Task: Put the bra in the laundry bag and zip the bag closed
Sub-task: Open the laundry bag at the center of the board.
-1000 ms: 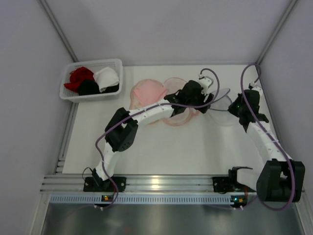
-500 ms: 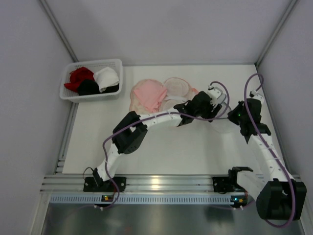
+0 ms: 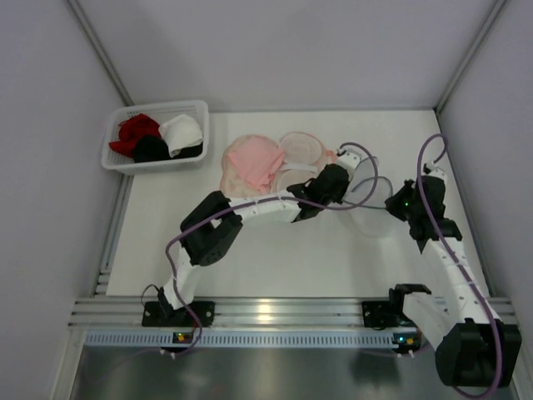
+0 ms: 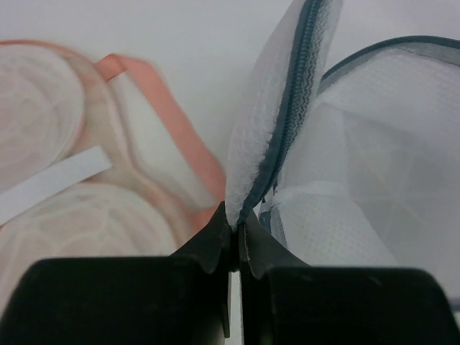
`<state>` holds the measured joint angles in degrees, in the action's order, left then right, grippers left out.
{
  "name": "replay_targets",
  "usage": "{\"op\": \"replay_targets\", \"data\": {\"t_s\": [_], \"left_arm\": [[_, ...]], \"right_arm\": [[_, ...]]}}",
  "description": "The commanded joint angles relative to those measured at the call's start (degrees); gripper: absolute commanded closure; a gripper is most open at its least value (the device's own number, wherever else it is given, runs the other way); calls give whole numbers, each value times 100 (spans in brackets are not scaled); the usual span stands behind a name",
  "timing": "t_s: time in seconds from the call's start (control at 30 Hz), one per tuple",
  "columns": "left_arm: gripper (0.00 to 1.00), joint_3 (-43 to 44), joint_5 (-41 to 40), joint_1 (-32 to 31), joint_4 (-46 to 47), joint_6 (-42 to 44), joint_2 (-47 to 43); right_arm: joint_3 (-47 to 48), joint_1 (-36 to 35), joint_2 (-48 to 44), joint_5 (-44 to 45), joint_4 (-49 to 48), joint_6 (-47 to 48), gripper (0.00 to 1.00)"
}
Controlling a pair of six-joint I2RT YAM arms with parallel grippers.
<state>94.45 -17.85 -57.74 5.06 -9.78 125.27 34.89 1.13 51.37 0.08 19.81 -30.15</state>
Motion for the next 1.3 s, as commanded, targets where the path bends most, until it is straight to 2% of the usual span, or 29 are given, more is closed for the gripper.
{"op": "replay_targets", "data": {"t_s": [0.0,0.07,0.17,0.2,0.33,0.43,0.53,0.63,0.67,0.7,0.73,0.77,0.9,1.13,1.27], "left_arm": [[100,-846,-587,8,566,-129,-1714],[100,-1226,-597,8,514,-173,-2546],[100,-1938,-720,8,365,-471,-3270],[100,-2383,-851,-1,329,-568,-3760],[100,-3704,-1701,-1,154,-1375,-4966],[100,-4741,-2108,-10,92,-1955,-5942],[100,-5655,-2398,-19,-40,-2508,-6935],[100,-6368,-2513,-27,-347,-2913,-7788],[100,-6526,-2539,-36,-400,-2968,-8164],[100,-6789,-2548,-36,-479,-3020,-8325],[100,-6887,-2566,-36,-671,-3108,-8483],[100,-6984,-2601,-45,-716,-3100,-8719],[100,-7055,-3013,-45,-1383,-3249,-9011],[100,-6932,-2803,-54,-1666,-2837,-9398],[99,-6836,-3004,-45,-1990,-3091,-9407]], "right_arm": [[44,-69,-285,-253,13,-43,100],[35,-269,-435,-367,154,-131,100],[0,-665,-637,-412,339,-307,100],[-44,-832,-690,-334,348,-351,99],[-255,-2069,-656,-60,129,-693,94],[-334,-2694,-410,-96,-153,-869,90],[-80,-3160,-155,-87,-83,-774,74],[280,-3259,73,-192,5,-572,56],[490,-3259,161,-218,57,-519,44],[588,-3259,319,-288,93,-370,39],[676,-3259,408,-324,119,-308,33],[842,-3259,504,-307,111,-264,32],[1265,-3259,969,-149,-152,-18,30],[2153,-3259,1866,-156,-618,106,29],[2503,-3303,2499,-184,-1076,273,26]]}}
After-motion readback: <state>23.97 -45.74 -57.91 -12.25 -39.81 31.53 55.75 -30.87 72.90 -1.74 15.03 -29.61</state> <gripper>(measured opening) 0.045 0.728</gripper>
